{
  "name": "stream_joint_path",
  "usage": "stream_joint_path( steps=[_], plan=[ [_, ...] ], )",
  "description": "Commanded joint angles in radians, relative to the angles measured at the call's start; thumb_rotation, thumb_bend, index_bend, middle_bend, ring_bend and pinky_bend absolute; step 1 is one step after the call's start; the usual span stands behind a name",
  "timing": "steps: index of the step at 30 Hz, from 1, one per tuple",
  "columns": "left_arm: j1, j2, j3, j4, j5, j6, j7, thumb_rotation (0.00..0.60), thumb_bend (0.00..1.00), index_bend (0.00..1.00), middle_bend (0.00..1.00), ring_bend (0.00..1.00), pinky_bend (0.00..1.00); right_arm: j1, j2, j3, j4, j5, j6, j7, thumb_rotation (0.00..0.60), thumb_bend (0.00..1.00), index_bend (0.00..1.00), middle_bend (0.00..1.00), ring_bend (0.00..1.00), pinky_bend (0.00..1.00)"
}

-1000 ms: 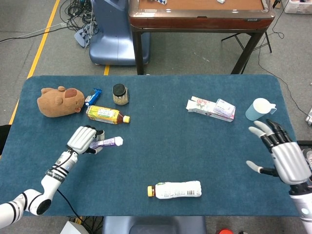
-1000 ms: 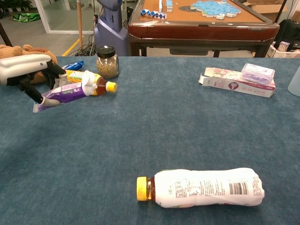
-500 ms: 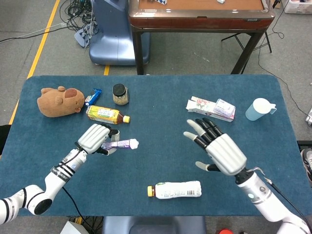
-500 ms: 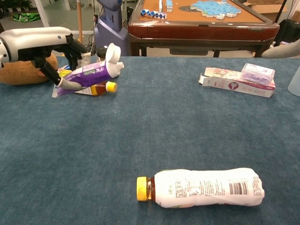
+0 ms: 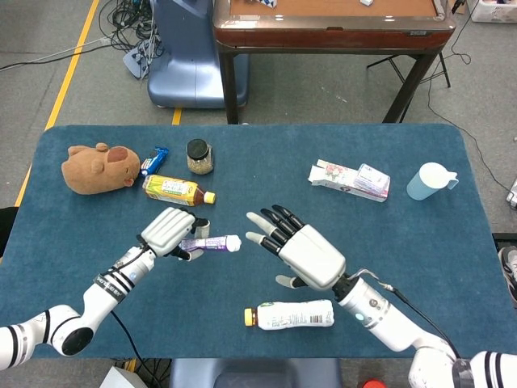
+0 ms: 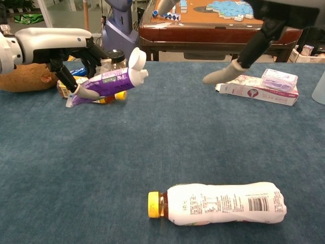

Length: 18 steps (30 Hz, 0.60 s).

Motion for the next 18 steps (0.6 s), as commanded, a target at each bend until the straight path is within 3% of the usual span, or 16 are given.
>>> stream_joint_path(
  steps=[1,18],
  plan=[
    [-0.007,-0.001,-0.003,-0.003,-0.008,-0.003,0.008,0.6,0.4,0.64,0.72,0.48,0.35,0.029,-0.029,0.004,0.006,0.034,-0.025,-0.025,0.6,0.15,0.18,0.0,0.0,0.04],
    [-0.028,0.001,0.001,-0.002,-0.043,-0.008,0.017,0.6,0.4,0.64,0.72,0.48,0.35,0.125,-0.103,-0.013,0.049,0.164,-0.08,-0.097,0.6,0.16,0.18,0.0,0.0,0.04]
  ],
)
